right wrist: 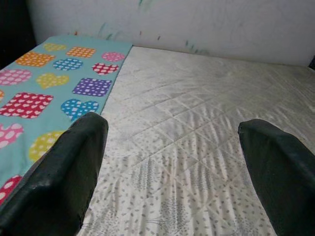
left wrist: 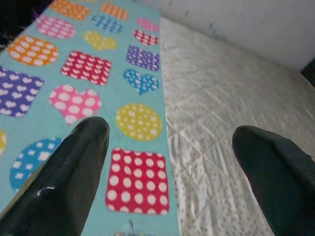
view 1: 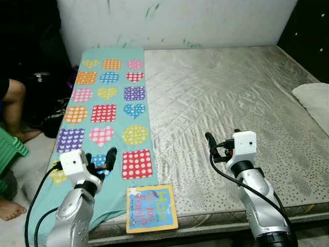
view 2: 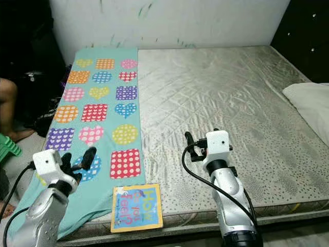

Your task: Clean up the room

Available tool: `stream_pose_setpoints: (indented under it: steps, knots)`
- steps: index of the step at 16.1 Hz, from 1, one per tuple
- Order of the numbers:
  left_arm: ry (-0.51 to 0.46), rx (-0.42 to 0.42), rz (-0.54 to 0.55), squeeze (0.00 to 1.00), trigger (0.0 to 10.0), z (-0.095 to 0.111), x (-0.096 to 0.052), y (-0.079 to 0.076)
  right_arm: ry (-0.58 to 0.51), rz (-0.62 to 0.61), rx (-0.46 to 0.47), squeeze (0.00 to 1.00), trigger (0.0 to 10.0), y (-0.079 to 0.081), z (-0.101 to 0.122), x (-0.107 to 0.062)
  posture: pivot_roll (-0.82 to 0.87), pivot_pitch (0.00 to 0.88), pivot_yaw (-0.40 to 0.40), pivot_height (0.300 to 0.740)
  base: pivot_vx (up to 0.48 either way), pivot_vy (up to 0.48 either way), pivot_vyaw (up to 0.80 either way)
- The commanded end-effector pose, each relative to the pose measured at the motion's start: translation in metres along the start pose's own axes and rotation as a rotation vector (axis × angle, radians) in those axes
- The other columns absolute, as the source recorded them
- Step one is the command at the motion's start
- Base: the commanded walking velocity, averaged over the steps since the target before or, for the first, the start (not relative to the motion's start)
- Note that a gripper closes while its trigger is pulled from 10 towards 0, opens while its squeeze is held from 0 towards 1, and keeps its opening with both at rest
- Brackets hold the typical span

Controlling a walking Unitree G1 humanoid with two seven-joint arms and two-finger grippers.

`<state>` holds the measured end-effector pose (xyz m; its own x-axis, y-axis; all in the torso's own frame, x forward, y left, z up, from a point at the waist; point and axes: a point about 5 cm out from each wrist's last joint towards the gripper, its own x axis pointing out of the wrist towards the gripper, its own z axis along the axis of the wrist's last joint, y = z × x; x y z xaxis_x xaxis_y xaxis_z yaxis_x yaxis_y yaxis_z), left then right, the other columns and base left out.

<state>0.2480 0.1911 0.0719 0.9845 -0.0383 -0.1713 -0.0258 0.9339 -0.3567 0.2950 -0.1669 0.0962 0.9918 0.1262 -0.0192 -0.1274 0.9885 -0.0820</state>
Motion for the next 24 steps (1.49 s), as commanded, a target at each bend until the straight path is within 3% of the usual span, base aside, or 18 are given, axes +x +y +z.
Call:
stream_pose_setpoints:
  steps: [1,5,15,24]
  knots:
    - [0.031,0.013,-0.013,0.0,10.0,-0.002,-0.005,0.001,-0.001,-0.017,0.015,0.0,10.0,-0.004,0.0,0.0,-0.19,0.058,-0.003,0.74,0.0,0.0,0.0]
    - [0.049,0.045,-0.001,0.0,10.0,-0.002,-0.007,0.01,0.022,0.0,0.017,0.0,10.0,-0.001,-0.005,0.0,-0.19,0.057,-0.008,0.74,0.0,0.0,0.0]
    - [0.056,0.047,-0.118,0.0,10.0,-0.002,-0.009,0.0,0.058,0.018,0.04,0.0,10.0,-0.001,-0.008,-0.001,-0.19,0.08,-0.012,0.74,0.0,0.0,0.0]
    - [0.069,0.065,-0.133,0.0,10.0,-0.003,-0.008,-0.002,0.062,0.03,0.038,0.0,10.0,0.001,-0.008,0.0,-0.19,0.072,-0.013,0.74,0.0,0.436,0.0]
